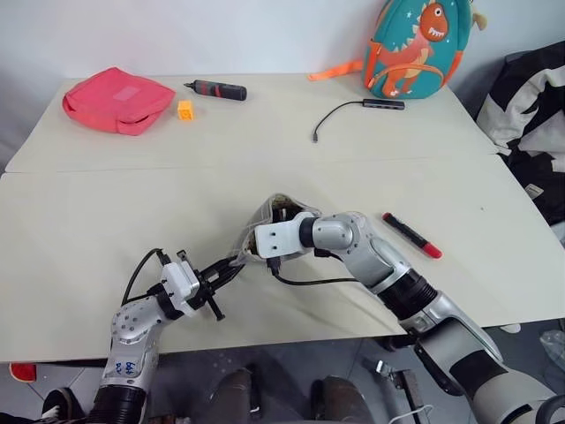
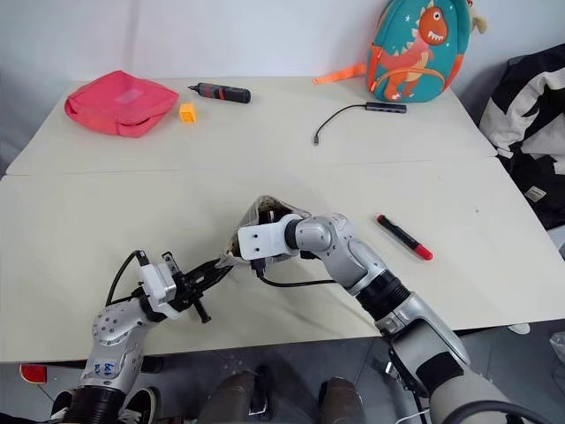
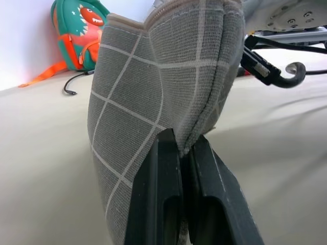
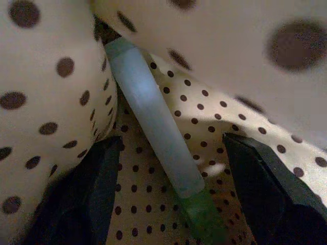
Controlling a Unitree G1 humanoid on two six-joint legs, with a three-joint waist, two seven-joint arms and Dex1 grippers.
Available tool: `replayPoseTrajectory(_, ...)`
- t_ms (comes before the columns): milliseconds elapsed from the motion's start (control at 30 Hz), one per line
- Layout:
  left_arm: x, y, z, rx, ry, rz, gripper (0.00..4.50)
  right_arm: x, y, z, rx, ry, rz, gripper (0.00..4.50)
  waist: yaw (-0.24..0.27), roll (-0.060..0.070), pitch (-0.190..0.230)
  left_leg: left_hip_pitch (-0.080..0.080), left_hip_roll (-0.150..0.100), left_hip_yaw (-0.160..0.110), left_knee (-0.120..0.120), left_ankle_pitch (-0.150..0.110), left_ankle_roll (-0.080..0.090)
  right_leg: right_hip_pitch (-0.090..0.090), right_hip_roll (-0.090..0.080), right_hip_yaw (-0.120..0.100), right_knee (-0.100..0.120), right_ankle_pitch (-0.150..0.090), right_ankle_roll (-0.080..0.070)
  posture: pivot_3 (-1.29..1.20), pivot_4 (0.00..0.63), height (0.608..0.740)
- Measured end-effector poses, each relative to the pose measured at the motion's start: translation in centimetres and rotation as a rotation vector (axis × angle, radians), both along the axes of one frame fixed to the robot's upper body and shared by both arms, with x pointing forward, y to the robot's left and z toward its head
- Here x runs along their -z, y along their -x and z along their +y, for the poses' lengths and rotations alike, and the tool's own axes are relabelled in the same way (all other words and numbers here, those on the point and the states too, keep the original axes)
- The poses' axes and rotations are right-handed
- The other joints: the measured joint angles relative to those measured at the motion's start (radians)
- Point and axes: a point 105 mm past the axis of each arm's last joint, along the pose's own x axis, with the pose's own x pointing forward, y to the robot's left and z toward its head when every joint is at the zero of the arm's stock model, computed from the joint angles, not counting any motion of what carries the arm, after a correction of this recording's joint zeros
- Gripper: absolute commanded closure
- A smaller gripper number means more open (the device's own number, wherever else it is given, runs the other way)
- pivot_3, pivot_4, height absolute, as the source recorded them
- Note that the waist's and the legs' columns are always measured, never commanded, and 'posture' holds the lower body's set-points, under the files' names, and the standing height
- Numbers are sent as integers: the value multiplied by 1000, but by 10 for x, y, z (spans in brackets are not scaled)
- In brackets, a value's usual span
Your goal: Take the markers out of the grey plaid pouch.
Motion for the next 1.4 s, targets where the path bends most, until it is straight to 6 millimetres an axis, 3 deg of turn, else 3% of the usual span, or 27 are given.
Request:
replayPoseTrajectory(133, 0, 0, 0, -2, 0, 0, 4500, 2, -1, 3, -1, 3, -27, 1088, -1, 0, 0, 1, 0, 0, -1, 0, 0, 0, 0, 1, 0, 0, 0, 0, 150, 740)
replayPoseTrajectory(167, 0, 0, 0, -2, 0, 0, 4500, 3, -1, 4, -1, 7, -31, 1532, -1, 0, 0, 2, 0, 1, -1, 0, 0, 1, 0, 1, 1, 0, 0, 0, 150, 740)
replayPoseTrajectory(400, 0, 0, -1, -1, 2, 1, 4500, 7, -4, 0, 5, 35, -36, 3557, -1, 0, 0, 3, 0, 1, -1, 0, -1, 1, 0, 1, 1, 0, 0, 0, 150, 740)
replayPoseTrajectory(467, -3, 0, -1, -5, 6, -13, 4500, 3, -1, -1, -10, 42, -48, 3960, 0, 0, 0, 4, 0, 1, -1, 0, -1, 1, -1, 1, 1, 0, 0, 0, 150, 740)
replayPoseTrajectory(800, -12, 1, -3, 4, 10, -52, 4500, -23, 23, -37, 1, -43, 117, 3999, 3, 0, 0, 3, 0, 1, -2, -1, -1, 2, -2, 1, -7, 0, 0, 0, 150, 740)
replayPoseTrajectory(1000, -14, -4, 2, -6, 39, -33, 4500, -58, 43, -50, -32, -150, 231, 3999, 3, 0, 0, 3, 1, 1, -3, -1, -1, 2, -3, 1, -8, 0, 0, 0, 150, 740)
replayPoseTrajectory(1300, -11, -5, 7, -6, 36, -10, 4500, -66, 45, -64, -13, -195, 309, 3999, 3, 0, 0, 3, 1, 1, -3, -1, -1, 2, -3, 1, -9, 0, 0, 0, 150, 740)
replayPoseTrajectory(1400, -11, -6, 8, -14, 37, -12, 4500, -80, 49, -67, -30, -303, 371, 3999, 4, 0, 0, 3, 1, 1, -3, -1, -1, 2, -3, 1, -9, 0, 0, 0, 150, 740)
